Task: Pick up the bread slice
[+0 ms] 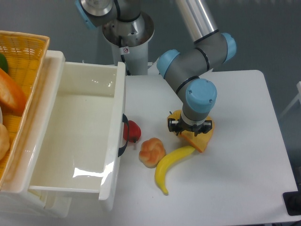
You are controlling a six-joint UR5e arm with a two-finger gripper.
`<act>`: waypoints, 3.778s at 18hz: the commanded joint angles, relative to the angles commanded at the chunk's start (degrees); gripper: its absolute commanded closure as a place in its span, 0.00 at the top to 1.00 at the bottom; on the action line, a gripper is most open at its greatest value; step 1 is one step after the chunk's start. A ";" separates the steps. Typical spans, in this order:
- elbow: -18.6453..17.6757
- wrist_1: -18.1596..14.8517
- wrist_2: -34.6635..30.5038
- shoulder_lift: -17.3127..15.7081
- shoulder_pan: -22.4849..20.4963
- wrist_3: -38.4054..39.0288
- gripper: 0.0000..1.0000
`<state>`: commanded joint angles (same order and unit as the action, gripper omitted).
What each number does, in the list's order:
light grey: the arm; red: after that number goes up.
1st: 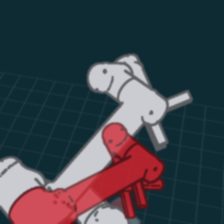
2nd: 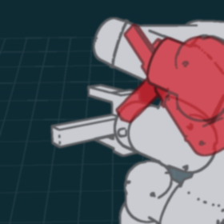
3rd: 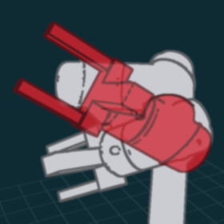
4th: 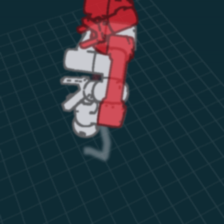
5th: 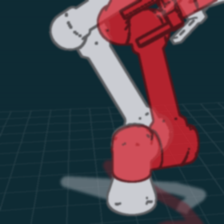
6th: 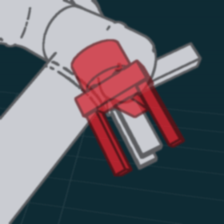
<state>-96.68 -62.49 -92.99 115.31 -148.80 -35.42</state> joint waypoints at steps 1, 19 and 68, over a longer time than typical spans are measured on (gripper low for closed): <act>0.00 0.00 0.00 -0.09 0.00 0.00 0.58; 1.67 -0.09 0.09 0.70 -0.26 -0.62 0.75; 7.82 0.62 0.18 9.67 -7.47 -12.57 0.00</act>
<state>-88.86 -61.88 -92.81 124.98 -156.27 -47.99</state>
